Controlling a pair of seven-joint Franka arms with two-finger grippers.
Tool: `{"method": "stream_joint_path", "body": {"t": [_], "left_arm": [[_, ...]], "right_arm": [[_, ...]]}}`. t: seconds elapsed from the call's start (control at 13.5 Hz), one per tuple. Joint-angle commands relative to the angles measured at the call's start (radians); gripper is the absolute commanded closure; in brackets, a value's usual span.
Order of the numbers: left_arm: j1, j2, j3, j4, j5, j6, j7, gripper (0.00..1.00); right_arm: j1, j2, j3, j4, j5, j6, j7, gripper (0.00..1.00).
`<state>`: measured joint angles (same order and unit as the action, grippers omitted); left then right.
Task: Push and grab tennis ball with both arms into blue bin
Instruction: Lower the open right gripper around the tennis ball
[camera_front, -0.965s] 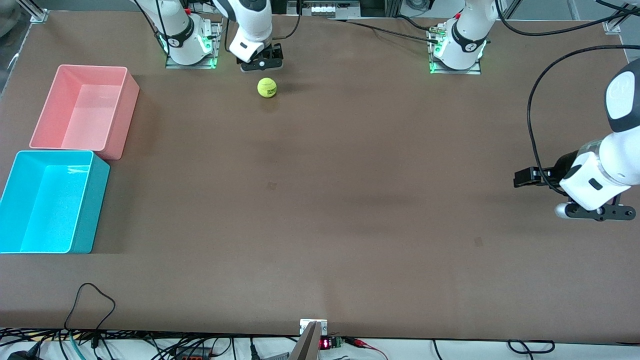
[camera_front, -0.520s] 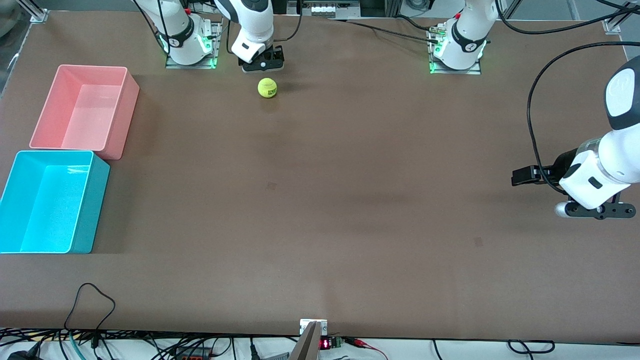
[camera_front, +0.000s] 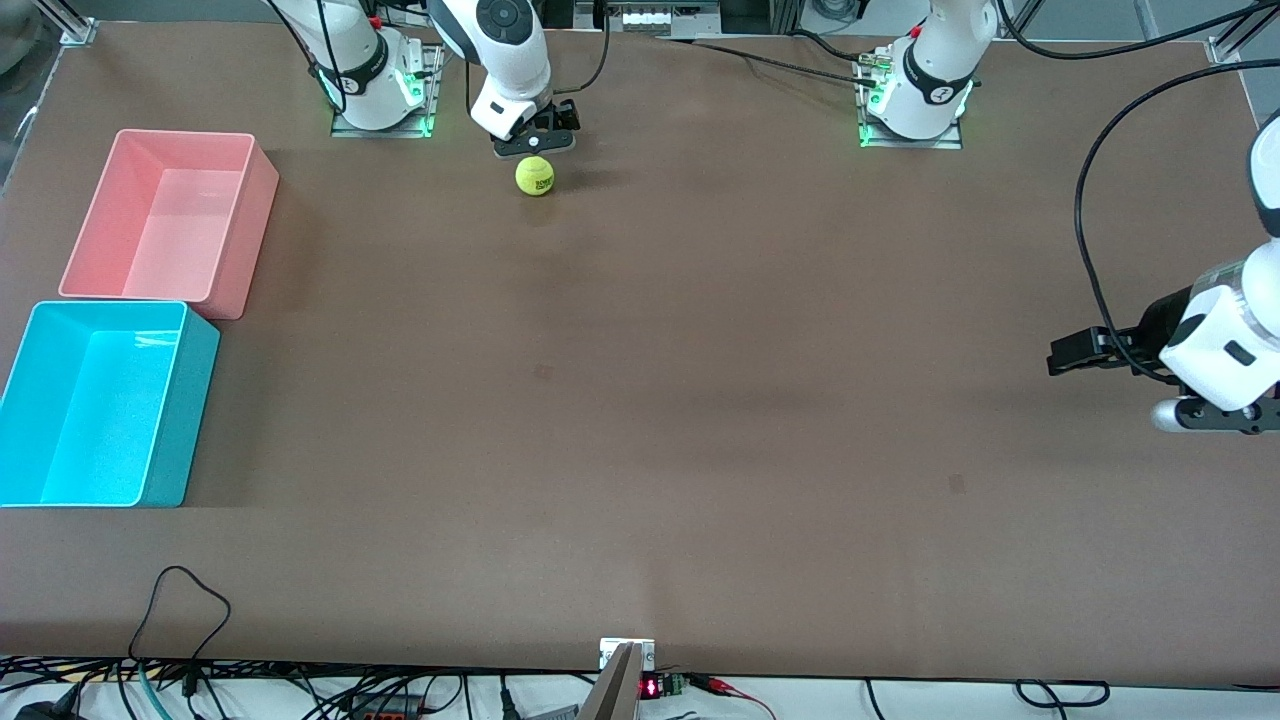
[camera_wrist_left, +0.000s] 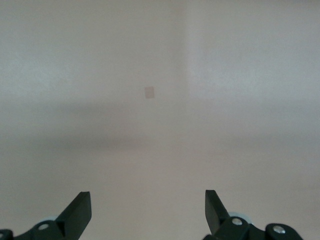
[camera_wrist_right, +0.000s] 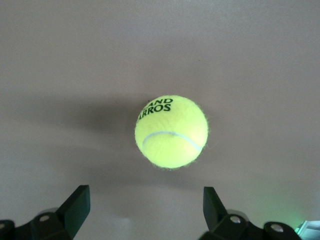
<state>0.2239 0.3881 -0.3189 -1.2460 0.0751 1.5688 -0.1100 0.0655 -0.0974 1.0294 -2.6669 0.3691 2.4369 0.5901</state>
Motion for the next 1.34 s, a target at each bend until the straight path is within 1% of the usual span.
{"method": "stream_joint_path", "body": {"t": [0.0, 0.3, 0.52, 0.59, 0.74, 0.82, 0.89, 1.11, 1.26], "left_arm": [[0.002, -0.002, 0.003, 0.017, -0.014, -0.004, -0.008, 0.00], [-0.003, -0.002, 0.001, 0.017, -0.018, 0.000, -0.007, 0.00], [-0.006, -0.008, 0.006, 0.016, -0.061, 0.019, -0.057, 0.00], [-0.026, -0.011, 0.033, 0.017, -0.061, 0.019, -0.069, 0.00], [-0.115, -0.015, 0.150, 0.017, -0.070, 0.019, -0.065, 0.00], [-0.132, -0.028, 0.176, 0.011, -0.087, 0.019, -0.065, 0.00], [-0.130, -0.031, 0.178, 0.008, -0.112, 0.020, -0.063, 0.00], [-0.132, -0.029, 0.179, 0.005, -0.121, 0.020, -0.069, 0.00], [-0.132, -0.031, 0.179, 0.005, -0.138, 0.020, -0.073, 0.00]], "right_arm": [[-0.023, 0.045, 0.017, 0.002, 0.011, 0.045, -0.013, 0.00], [-0.039, 0.062, 0.014, 0.002, 0.001, 0.057, -0.015, 0.00], [-0.068, 0.062, 0.014, 0.005, -0.024, 0.085, -0.030, 0.00], [-0.075, 0.062, 0.014, 0.007, -0.029, 0.086, -0.032, 0.00], [-0.075, 0.062, 0.014, 0.007, -0.029, 0.086, -0.032, 0.00], [-0.076, 0.062, 0.014, 0.007, -0.029, 0.085, -0.035, 0.00], [-0.078, 0.062, 0.012, 0.009, -0.029, 0.085, -0.039, 0.00], [-0.081, 0.062, 0.009, 0.015, -0.032, 0.088, -0.111, 0.00], [-0.085, 0.064, -0.002, 0.028, -0.064, 0.106, -0.154, 0.00]]}}
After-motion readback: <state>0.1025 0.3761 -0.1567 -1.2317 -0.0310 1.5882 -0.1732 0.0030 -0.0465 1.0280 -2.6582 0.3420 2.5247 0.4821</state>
